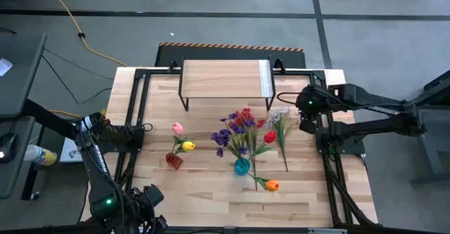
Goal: Pick and place flowers into a vace then onto a shelf
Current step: Put the white flowers into the blue vase
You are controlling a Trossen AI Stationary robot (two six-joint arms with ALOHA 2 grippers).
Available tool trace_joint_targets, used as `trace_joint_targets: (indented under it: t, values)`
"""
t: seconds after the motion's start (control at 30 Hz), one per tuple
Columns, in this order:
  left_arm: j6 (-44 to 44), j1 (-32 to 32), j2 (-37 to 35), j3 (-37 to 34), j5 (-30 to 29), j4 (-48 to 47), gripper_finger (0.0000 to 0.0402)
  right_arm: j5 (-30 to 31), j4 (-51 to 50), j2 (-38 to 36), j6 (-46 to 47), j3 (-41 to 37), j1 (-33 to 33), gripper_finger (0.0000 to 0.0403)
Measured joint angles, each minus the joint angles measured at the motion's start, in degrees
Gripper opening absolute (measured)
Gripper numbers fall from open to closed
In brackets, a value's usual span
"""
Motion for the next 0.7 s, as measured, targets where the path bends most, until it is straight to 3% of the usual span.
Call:
trace_joint_targets:
  t: [0.37,0.7]
  values:
    - [0.0,0.0,0.0,0.0,-0.1,-0.1,0.0385,-19.5,7.1,0.0,-3.4,0.0,0.0,0.0067]
    - [0.0,0.0,0.0,0.0,-0.3,-0.1,0.0385,-21.4,9.1,0.0,-4.8,0.0,0.1,0.0067]
